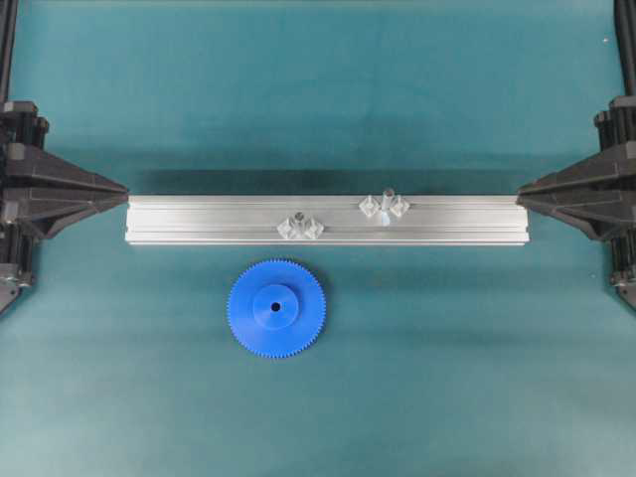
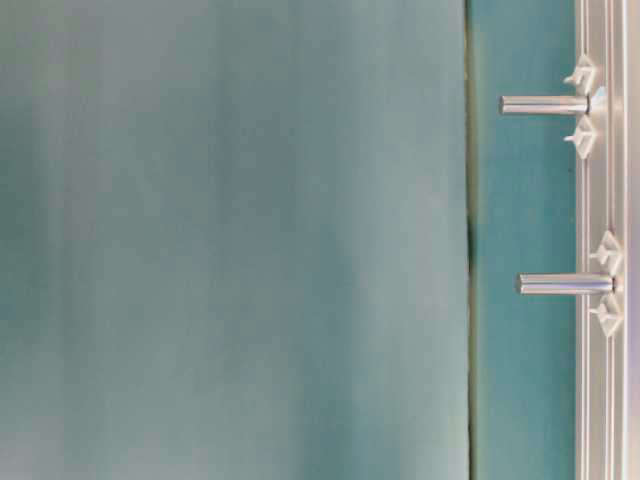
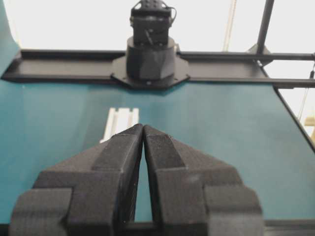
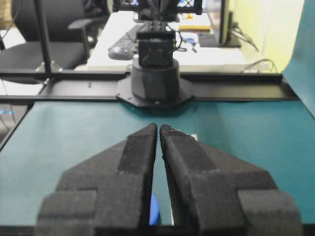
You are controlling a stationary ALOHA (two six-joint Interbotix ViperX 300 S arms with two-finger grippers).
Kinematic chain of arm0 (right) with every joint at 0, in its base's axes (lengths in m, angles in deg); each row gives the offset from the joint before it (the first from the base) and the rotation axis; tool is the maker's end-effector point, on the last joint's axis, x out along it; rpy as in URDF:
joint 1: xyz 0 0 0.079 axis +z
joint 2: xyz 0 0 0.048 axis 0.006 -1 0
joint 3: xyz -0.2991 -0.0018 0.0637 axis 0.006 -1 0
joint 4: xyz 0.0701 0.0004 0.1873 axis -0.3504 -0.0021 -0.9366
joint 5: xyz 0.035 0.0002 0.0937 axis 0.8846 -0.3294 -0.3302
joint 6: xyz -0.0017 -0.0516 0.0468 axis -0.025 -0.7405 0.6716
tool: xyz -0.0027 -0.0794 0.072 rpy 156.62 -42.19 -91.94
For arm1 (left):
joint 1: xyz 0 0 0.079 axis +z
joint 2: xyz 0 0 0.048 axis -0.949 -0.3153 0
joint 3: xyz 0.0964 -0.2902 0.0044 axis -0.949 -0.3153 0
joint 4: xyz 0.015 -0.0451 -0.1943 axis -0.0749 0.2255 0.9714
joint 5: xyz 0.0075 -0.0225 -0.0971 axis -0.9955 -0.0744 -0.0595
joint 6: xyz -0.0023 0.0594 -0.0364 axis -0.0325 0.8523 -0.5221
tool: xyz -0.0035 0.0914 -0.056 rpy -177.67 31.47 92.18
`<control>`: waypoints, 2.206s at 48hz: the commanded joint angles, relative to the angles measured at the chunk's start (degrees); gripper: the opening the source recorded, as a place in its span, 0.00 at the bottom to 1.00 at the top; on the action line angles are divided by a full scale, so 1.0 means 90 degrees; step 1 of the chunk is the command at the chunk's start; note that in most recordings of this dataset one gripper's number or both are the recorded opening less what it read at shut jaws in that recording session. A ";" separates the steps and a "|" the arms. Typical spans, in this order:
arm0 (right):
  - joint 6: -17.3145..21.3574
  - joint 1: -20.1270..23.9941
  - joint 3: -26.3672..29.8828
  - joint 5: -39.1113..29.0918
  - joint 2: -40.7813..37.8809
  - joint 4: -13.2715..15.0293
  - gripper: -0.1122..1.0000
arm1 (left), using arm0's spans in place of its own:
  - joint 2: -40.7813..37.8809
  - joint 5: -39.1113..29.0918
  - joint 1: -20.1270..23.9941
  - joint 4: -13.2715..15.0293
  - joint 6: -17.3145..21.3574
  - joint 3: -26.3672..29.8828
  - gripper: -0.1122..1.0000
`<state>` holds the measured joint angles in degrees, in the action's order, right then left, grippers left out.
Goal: Find the location of the shaft and insert the large gear.
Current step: 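Raise the left arm from rest and move it toward the blue gear, then lower the open left gripper over the blue gear's hub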
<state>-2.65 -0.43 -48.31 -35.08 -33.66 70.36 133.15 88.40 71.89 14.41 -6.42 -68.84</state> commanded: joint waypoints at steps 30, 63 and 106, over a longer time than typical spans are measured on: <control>0.0439 -0.0156 -0.0156 -0.1250 -0.0078 -0.0264 0.12 | -0.0674 -0.1123 -0.0166 -0.0059 -0.0557 0.0488 0.11; 0.0508 -0.0264 -0.0645 -0.2227 -0.0088 -0.0264 0.12 | -0.3320 -0.2344 -0.0615 -0.0068 -0.0498 0.2041 0.11; 0.0781 -0.0264 -0.0908 -0.2646 -0.0068 -0.0244 0.12 | -0.5879 -0.4551 -0.0869 -0.0078 -0.0488 0.4141 0.11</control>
<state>3.86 -2.63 -57.01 -59.16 -33.92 68.16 80.33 48.93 64.42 13.89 -10.90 -34.22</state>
